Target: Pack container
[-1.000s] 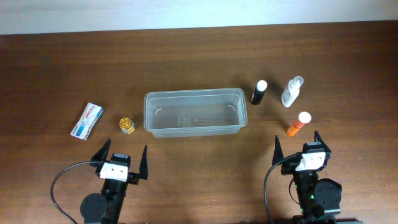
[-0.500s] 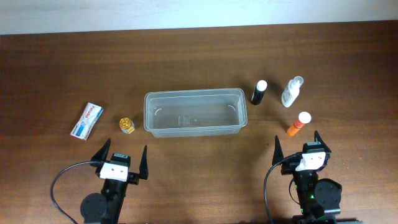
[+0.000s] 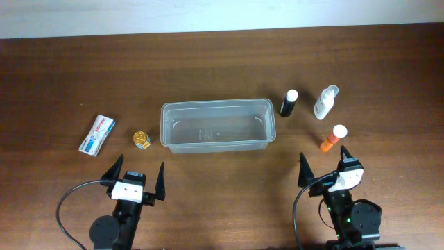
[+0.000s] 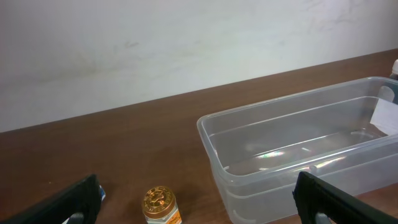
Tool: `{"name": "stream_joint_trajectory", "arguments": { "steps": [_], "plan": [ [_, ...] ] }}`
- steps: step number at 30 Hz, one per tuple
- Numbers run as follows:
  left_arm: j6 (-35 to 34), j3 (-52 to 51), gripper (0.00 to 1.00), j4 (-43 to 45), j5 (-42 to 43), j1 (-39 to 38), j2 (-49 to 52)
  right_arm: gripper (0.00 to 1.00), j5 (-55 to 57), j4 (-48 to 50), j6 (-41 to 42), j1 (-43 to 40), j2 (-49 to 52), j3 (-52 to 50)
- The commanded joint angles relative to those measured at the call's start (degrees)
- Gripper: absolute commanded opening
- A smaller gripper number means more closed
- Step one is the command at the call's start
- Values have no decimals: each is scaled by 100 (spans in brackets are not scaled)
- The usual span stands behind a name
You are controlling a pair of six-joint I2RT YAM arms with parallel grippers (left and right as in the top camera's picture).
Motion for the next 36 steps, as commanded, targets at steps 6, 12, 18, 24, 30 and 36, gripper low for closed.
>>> {"name": "stream_joint_trajectory", "arguments": {
  "steps": [6, 12, 18, 24, 30, 36],
  "plan": [
    [90, -13, 99, -37, -42, 24, -55, 98, -918, -822, -35, -35, 337, 1996],
    [90, -15, 99, -37, -42, 24, -55, 98, -883, -2483, -411, -44, 2546, 4380],
    [90, -13, 99, -37, -42, 24, -55, 98, -892, -4251, -411, -44, 5475, 7287],
    [90, -15, 99, -37, -42, 24, -55, 98, -892, -5252, -721, -50, 7622, 9694],
    [90, -15, 99, -37, -42, 24, -55, 98, -17, -5418, -717, -227, 8664, 10286],
    [90, -13, 99, -37, -42, 24, -55, 98, -7, -5873, -553, -754, 9339, 10286]
  ]
}}
